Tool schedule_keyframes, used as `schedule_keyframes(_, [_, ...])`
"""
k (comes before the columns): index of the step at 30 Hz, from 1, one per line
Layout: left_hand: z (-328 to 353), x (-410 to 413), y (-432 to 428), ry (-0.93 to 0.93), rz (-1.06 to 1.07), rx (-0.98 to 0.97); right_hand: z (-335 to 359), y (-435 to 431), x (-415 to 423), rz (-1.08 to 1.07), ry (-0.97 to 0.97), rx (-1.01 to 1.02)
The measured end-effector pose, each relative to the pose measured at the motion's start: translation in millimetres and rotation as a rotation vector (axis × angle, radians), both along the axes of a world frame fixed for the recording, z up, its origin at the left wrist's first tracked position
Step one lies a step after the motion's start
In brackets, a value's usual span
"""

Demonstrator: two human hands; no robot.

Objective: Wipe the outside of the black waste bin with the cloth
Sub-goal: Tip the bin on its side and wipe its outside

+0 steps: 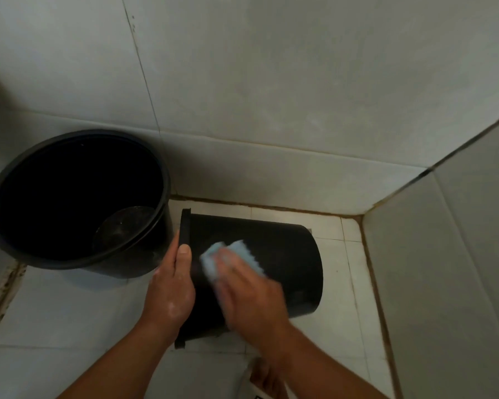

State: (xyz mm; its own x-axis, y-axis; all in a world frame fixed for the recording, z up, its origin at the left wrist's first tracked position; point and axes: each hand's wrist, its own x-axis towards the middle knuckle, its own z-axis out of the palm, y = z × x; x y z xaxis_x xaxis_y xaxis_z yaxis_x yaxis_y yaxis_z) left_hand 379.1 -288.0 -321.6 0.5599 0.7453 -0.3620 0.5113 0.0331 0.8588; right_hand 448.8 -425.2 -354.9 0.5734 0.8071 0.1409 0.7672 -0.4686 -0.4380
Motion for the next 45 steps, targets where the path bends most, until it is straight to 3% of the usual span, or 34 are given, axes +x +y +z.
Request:
schedule_keyframes(4, [-2.5,4.4,4.2,-0.005,-0.004,-0.051,3.5,-51.7,66.9,-0.514,0.021,-0.041])
schedule_keyframes(7, [3.1,2.6,1.9,-0.046,0.039,-0.097,4.5,-67.3,87.4,-0.556,-0.012,-0.084])
schedule_keyframes(14, [5.5,-13.6,-17.4,-0.038,-0.037,0.01,9.0,-29.9,117.2,-0.667,0.006,-0.207])
schedule_keyframes(17, [7.9,-9.9,-9.4,-0.041,-0.013,-0.027,25.2,3.0,100.2,-0.536,-0.005,-0.234])
schedule_keyframes(22, [4.8,-8.4,4.8,-0.081,0.004,-0.14,26.7,41.6,12.8,-0.03,-0.057,0.036])
schedule_keyframes(26, [9.2,-9.3,8.2,-0.118,0.027,-0.244,15.2,20.2,19.5,0.326,-0.104,0.005])
schedule_keyframes(28, [9.8,-7.8,8.1,-0.086,0.035,-0.266,14.3,15.3,40.2,0.29,-0.162,-0.062])
schedule_keyframes(32, [11.9,-0.6,5.7,-0.056,0.061,-0.262,26.4,24.7,77.6,-0.304,0.003,-0.116])
schedule_keyframes(34, [9.9,-0.3,5.3,-0.038,0.064,-0.258,32.1,33.2,78.2,-0.461,0.009,-0.176])
schedule_keyframes(36, [7.6,-0.1,9.0,-0.03,0.075,-0.281,31.5,36.5,55.9,-0.319,-0.036,-0.069])
schedule_keyframes(38, [6.1,-0.7,13.6,-0.031,0.079,-0.324,26.8,30.6,23.7,0.021,0.002,0.012])
schedule_keyframes(41, [7.7,0.6,16.0,-0.055,0.08,-0.347,14.9,4.1,12.8,0.518,-0.064,-0.052])
schedule_keyframes(43, [8.1,2.2,15.5,-0.043,0.081,-0.326,19.6,-4.7,30.4,0.51,-0.1,-0.077])
schedule_keyframes(45, [7.1,3.6,13.6,-0.029,0.08,-0.32,28.4,-3.6,53.5,0.153,-0.009,-0.152])
